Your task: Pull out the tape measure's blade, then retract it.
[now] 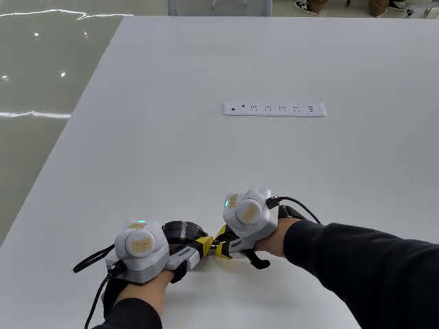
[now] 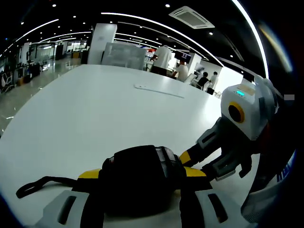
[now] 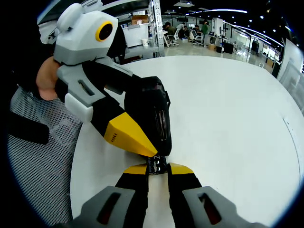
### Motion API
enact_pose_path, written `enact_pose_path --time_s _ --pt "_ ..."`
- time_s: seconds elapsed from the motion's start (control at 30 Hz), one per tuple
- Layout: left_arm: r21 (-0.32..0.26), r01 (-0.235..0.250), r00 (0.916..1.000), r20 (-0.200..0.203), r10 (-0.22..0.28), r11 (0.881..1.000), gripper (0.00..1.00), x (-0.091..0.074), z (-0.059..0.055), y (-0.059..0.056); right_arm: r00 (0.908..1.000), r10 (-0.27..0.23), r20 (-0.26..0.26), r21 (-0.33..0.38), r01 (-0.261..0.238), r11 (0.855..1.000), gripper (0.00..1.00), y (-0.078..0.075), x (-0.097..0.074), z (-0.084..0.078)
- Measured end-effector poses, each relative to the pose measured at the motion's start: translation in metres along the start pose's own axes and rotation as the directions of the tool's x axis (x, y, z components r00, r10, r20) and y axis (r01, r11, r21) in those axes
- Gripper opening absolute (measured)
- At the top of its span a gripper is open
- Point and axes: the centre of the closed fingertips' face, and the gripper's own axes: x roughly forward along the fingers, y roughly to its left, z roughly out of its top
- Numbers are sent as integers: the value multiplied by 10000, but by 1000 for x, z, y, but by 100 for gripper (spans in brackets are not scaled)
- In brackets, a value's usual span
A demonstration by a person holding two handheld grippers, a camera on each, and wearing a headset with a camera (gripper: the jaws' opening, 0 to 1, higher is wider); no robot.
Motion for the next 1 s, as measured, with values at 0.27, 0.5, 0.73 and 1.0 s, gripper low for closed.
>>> enact_pose_path --time_s 0.27,0.5,0.73,1.0 --pt "-32 -10 10000 -14 10 10000 60 0 0 0 10000 73 49 -172 -72 9998 11 1 2 3" --pt "-39 5 10000 -32 -5 10000 60 0 -1 0 9998 181 0 -190 -181 9997 11 1 5 6" --pt "-25 -2 10000 -29 2 10000 60 0 -1 0 9998 200 60 -152 -199 9997 12 1 5 6" --pt "-30 10 10000 -44 -10 10000 60 0 -1 0 9998 202 16 -93 -202 9998 12 1 6 6"
